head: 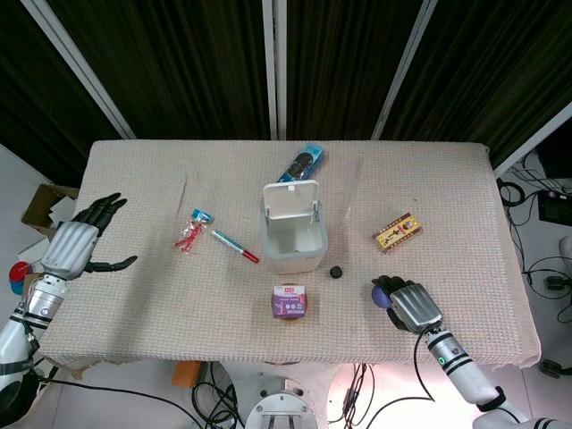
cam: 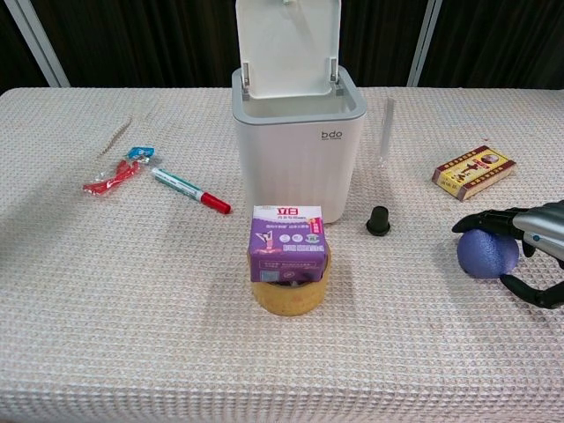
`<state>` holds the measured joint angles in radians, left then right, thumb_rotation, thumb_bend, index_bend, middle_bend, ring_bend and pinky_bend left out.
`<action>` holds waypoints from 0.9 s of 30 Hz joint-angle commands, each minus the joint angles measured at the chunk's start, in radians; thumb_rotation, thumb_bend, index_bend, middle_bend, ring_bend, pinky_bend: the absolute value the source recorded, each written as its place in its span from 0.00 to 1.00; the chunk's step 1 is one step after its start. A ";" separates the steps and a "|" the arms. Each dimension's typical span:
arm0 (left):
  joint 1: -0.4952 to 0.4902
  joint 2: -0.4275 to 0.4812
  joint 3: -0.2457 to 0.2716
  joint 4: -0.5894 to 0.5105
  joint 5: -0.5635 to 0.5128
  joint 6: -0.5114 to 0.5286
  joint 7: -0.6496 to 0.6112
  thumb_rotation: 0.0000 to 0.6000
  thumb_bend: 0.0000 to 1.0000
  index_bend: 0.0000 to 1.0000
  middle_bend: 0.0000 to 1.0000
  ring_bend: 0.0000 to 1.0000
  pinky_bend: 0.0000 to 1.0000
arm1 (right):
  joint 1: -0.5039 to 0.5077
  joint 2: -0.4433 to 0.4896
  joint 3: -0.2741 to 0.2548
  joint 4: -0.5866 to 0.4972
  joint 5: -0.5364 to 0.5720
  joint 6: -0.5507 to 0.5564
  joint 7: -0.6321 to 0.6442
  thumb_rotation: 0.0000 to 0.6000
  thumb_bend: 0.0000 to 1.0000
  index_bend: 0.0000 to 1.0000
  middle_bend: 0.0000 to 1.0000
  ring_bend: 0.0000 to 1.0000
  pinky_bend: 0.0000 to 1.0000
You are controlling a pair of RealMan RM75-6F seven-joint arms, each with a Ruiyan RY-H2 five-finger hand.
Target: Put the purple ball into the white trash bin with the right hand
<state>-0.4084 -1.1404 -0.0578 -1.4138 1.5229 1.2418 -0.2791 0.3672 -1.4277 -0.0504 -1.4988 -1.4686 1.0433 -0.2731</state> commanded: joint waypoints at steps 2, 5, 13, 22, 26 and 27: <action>0.001 -0.004 0.002 0.010 -0.003 -0.004 -0.008 0.50 0.16 0.03 0.03 0.07 0.23 | -0.008 -0.014 0.003 0.013 -0.003 0.022 -0.014 1.00 0.48 0.38 0.40 0.32 0.56; 0.002 -0.007 0.005 0.017 -0.002 -0.006 -0.014 0.50 0.16 0.03 0.03 0.07 0.23 | -0.013 -0.014 0.005 0.014 -0.021 0.052 -0.004 1.00 0.48 0.48 0.45 0.39 0.61; 0.007 -0.005 0.006 0.024 0.001 0.004 -0.025 0.51 0.16 0.03 0.03 0.07 0.23 | -0.025 0.049 0.026 -0.040 -0.090 0.161 0.043 1.00 0.49 0.60 0.51 0.47 0.69; 0.010 0.013 -0.004 0.007 0.001 0.021 -0.029 0.50 0.16 0.03 0.03 0.07 0.23 | 0.051 0.132 0.158 -0.280 -0.132 0.213 -0.029 1.00 0.49 0.60 0.51 0.47 0.69; 0.014 0.023 -0.007 0.003 -0.004 0.024 -0.034 0.51 0.16 0.03 0.03 0.07 0.23 | 0.116 0.112 0.231 -0.363 -0.066 0.155 -0.161 1.00 0.49 0.61 0.51 0.47 0.69; 0.015 0.024 -0.006 0.004 -0.005 0.024 -0.036 0.51 0.16 0.03 0.03 0.07 0.23 | 0.131 0.101 0.244 -0.370 -0.051 0.143 -0.187 1.00 0.49 0.61 0.51 0.47 0.69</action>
<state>-0.3943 -1.1164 -0.0642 -1.4102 1.5185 1.2657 -0.3146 0.4439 -1.3128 0.1357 -1.8133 -1.5658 1.2259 -0.3749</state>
